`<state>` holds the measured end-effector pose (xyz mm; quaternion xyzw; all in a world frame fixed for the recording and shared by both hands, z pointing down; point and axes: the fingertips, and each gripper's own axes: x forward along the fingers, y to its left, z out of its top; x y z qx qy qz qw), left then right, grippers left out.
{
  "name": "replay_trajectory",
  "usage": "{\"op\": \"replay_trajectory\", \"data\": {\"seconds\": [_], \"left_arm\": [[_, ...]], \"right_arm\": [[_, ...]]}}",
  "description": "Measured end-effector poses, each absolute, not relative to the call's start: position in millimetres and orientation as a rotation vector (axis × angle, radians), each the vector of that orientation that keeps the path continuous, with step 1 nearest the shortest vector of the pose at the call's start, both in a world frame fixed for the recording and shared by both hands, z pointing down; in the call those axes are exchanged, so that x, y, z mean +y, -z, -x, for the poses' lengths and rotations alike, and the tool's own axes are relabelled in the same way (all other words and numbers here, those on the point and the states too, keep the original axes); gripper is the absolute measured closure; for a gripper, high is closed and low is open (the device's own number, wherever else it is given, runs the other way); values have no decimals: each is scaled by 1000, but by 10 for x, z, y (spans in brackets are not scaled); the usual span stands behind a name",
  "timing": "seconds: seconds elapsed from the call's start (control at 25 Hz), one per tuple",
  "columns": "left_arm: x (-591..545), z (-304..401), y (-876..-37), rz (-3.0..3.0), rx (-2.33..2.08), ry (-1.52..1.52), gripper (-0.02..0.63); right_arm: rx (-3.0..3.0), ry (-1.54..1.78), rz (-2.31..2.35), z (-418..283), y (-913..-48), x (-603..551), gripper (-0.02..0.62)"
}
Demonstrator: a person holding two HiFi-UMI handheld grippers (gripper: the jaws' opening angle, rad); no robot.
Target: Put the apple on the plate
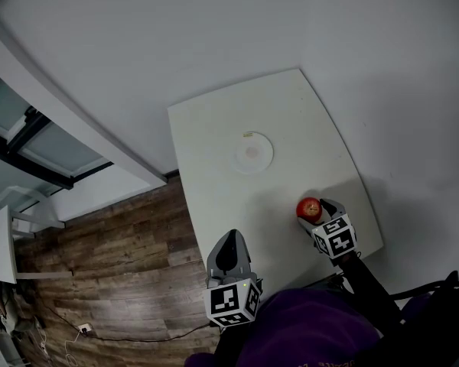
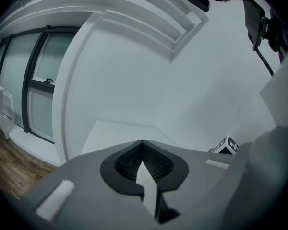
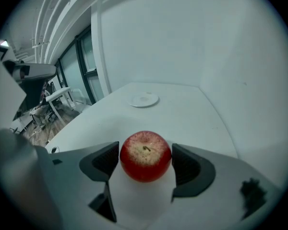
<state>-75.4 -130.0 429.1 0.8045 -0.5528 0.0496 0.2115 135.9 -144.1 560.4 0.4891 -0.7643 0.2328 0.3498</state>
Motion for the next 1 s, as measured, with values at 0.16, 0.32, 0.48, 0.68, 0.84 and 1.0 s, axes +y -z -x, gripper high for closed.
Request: {"op": "replay_trajectory", "data": {"seconds": [0.16,0.32,0.48,0.68,0.84,1.0], "left_arm": [[-1338,694,-4322,-2238,-1543,-142,600],[-1306,745,-4306,-2230,-1549,-143,600],[-1514,627,-4438,-2213,-1571,-155,600],[-1528,674,-4434,-2198,-1592,-146,600],[-1533,697,-4441,-2181,-1603,-135,600],[-1535,742,-4467,-2165,-1614,-131,600]], "right_arm": [[-1977,-605,-1258,-1409,-5665,-1455,261],[-1989,-582,-1243,-1352,-5631,-1452,262],[-2016,-588,-1212,-1448,-5758,-1661,262],[-2051,-549,-1209,-1378,-5638,-1768,262],[-2082,-495,-1200,-1293,-5527,-1904,262],[-2114,-446,-1170,-1145,-5460,-2028,262]]}}
